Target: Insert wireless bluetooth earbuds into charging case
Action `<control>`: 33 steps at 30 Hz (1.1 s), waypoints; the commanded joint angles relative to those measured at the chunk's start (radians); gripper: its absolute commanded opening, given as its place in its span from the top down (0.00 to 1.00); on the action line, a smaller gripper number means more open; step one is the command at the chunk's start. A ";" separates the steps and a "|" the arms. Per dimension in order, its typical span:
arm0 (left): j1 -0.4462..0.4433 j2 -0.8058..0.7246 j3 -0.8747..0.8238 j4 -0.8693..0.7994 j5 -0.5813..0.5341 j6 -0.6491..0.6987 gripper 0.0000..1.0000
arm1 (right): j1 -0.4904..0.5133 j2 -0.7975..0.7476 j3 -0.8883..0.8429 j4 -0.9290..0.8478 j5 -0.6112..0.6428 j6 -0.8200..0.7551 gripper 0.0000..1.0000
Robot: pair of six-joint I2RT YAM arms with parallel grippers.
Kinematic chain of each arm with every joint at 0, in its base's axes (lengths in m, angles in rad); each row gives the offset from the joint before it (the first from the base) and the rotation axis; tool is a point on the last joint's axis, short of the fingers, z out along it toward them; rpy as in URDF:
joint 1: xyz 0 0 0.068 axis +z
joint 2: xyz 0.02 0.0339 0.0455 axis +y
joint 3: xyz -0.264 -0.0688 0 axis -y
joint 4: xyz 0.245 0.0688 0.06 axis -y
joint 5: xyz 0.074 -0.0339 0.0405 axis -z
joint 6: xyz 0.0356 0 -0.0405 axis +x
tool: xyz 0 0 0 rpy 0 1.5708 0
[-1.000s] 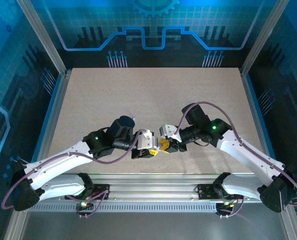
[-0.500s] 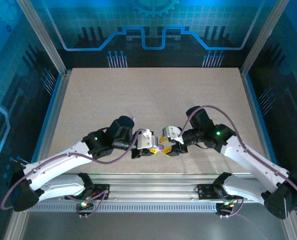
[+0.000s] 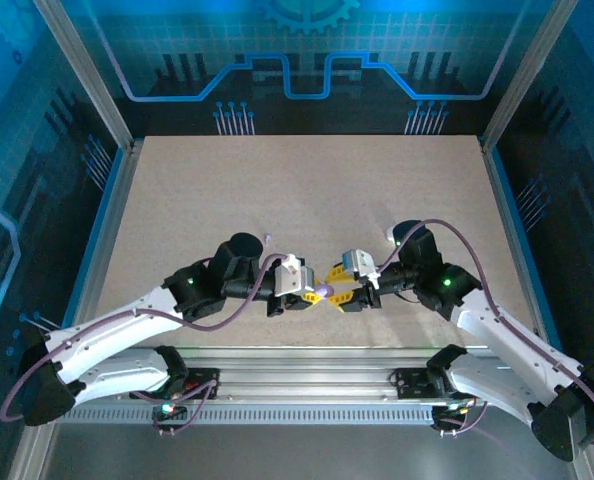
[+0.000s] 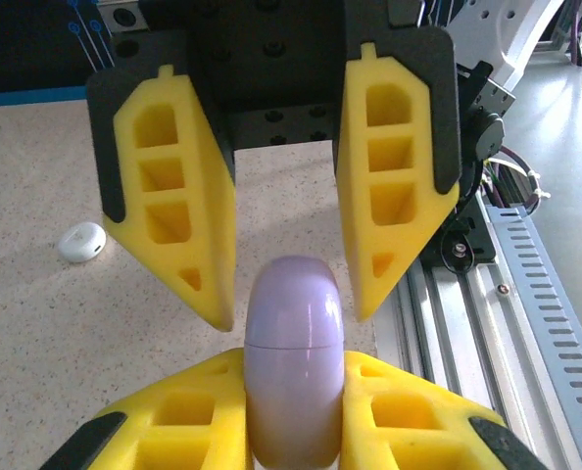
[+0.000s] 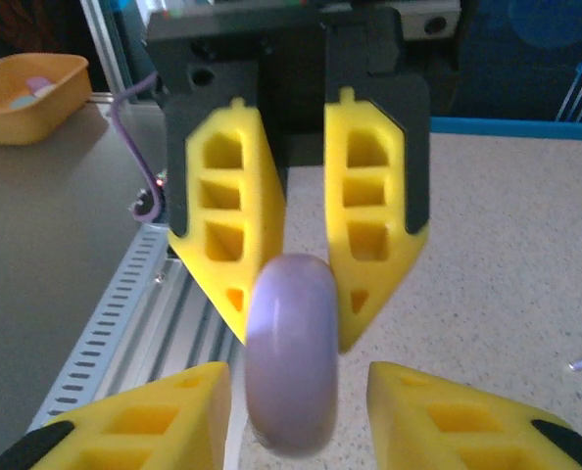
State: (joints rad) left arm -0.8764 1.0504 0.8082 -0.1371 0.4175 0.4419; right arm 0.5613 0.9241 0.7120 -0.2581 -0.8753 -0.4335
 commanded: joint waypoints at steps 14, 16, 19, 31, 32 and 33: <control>-0.008 -0.037 0.016 -0.078 -0.051 0.067 0.38 | -0.008 -0.016 0.085 -0.225 0.054 -0.124 0.87; -0.007 -0.033 0.036 -0.142 -0.067 0.110 0.38 | -0.003 -0.016 0.109 -0.279 0.090 -0.154 0.86; -0.007 -0.020 0.060 -0.206 -0.081 0.148 0.39 | 0.004 -0.013 0.130 -0.311 0.114 -0.168 0.86; -0.024 0.002 0.051 -0.157 -0.087 0.126 0.40 | 0.070 0.053 0.162 -0.308 0.131 -0.182 0.86; -0.026 0.006 0.052 -0.156 -0.085 0.123 0.42 | 0.074 0.057 0.162 -0.304 0.131 -0.181 0.86; -0.027 0.010 0.054 -0.154 -0.083 0.122 0.43 | 0.076 0.061 0.162 -0.299 0.130 -0.181 0.86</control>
State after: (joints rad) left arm -0.8944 1.0481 0.8421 -0.3023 0.3336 0.5560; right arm 0.6212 0.9756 0.8463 -0.5461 -0.7399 -0.6006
